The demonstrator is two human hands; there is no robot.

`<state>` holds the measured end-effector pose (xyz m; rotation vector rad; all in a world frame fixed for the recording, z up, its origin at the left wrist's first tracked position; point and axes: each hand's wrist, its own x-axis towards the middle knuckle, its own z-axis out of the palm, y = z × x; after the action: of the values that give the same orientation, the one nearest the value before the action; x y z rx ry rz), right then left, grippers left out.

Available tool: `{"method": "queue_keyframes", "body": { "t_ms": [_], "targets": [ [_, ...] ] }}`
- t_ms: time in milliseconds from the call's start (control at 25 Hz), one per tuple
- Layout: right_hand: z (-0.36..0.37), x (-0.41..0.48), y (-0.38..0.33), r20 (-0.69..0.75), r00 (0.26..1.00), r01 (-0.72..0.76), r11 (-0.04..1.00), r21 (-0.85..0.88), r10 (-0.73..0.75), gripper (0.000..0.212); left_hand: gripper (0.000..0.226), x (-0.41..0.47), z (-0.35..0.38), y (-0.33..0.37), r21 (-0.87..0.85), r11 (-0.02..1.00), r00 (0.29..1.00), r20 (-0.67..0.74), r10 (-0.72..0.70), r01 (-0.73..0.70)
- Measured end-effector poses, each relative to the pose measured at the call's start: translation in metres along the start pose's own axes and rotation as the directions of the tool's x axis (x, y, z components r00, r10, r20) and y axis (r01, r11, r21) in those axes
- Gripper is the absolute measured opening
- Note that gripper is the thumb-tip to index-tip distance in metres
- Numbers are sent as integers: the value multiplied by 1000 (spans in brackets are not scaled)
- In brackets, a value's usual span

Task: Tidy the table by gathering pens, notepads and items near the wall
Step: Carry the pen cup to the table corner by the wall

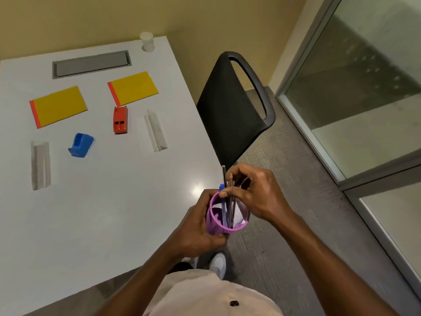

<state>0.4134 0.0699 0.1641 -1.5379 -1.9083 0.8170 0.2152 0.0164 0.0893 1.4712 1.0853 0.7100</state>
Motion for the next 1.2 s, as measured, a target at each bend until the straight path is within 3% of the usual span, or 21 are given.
{"method": "queue_keyframes", "body": {
  "t_ms": [360,520,640,720,1000,1200],
  "targets": [
    [-33,6,14,-126,989,-91,994,-57,84,42,90,59,-4,12,-18,994,966,236,106,-104],
    [-41,-23,35,-274,924,-223,958,179,266,63,87,79,9,16,-18,990,941,309,138,-139],
    [-51,-59,58,-350,852,-257,893,371,390,61,93,92,30,20,-25,989,940,306,149,-149],
    [-57,-82,75,-339,850,-257,879,402,404,56,92,106,49,26,-30,986,943,289,165,-163],
    [-122,-98,146,-317,901,-173,915,365,297,81,85,179,139,60,-12,978,956,206,207,-209],
    [-210,-103,221,-308,913,-174,937,303,269,82,87,219,235,88,44,981,976,119,182,-188]
  ]
}}
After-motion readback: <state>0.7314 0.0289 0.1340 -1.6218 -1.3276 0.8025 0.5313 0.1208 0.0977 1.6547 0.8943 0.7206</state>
